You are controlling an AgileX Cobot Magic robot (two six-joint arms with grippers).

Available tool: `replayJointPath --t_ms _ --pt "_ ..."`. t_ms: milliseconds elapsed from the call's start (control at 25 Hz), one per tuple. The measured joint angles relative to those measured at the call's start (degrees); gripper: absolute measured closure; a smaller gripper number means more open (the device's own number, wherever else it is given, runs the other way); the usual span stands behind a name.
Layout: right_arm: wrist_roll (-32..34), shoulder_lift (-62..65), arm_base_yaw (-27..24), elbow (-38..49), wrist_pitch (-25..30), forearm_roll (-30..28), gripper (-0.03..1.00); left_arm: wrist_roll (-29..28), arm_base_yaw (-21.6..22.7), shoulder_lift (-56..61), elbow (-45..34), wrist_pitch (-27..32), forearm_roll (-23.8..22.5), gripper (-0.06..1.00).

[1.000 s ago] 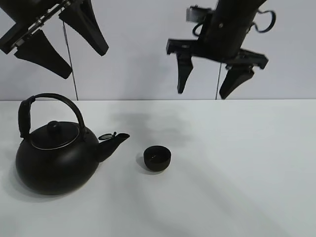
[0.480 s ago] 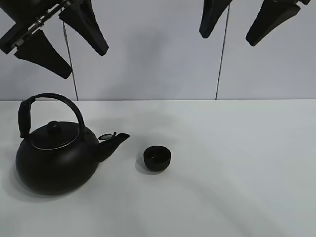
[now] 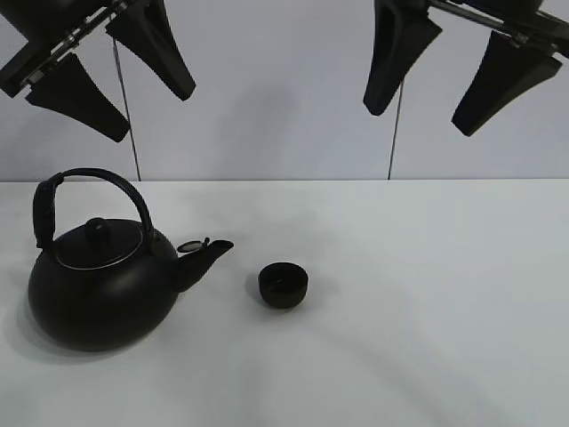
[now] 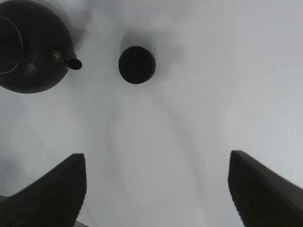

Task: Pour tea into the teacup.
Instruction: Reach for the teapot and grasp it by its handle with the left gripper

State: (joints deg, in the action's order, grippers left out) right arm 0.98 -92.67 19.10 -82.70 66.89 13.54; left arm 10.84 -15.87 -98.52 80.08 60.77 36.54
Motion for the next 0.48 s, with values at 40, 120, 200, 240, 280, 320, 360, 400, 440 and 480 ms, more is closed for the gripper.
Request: replayJointPath --t_ms 40,120,200,240,280,320,360,400,440,480 --pt "0.0 0.8 0.0 1.5 -0.8 0.0 0.4 0.0 0.0 0.0 0.0 0.0 0.0 0.41" --pt "0.0 2.1 0.0 3.8 -1.7 0.3 0.4 0.0 0.0 0.0 0.0 0.0 0.0 0.41" --pt "0.0 3.3 0.0 6.1 -2.4 0.6 0.4 0.0 0.0 0.0 0.0 0.0 0.0 0.41" --pt "0.0 3.7 0.0 6.9 -2.6 0.6 0.4 0.0 0.0 0.0 0.0 0.0 0.0 0.41" --pt "0.0 4.1 0.0 7.9 -2.8 0.6 0.4 0.0 0.0 0.0 0.0 0.0 0.0 0.41" --pt "0.0 4.4 0.0 8.9 -3.2 0.6 0.4 0.0 0.0 0.0 0.0 0.0 0.0 0.41" --pt "0.0 4.6 0.0 9.5 -3.5 0.6 0.4 0.0 0.0 0.0 0.0 0.0 0.0 0.41" --pt "0.0 4.6 0.0 9.7 -3.5 0.6 0.4 0.0 0.0 0.0 0.0 0.0 0.0 0.41" --pt "0.0 4.6 0.0 9.9 -3.8 0.6 0.4 0.0 0.0 0.0 0.0 0.0 0.0 0.41" --pt "0.0 4.6 0.0 10.0 -4.0 0.9 0.4 0.0 0.0 0.0 0.0 0.0 0.0 0.41"
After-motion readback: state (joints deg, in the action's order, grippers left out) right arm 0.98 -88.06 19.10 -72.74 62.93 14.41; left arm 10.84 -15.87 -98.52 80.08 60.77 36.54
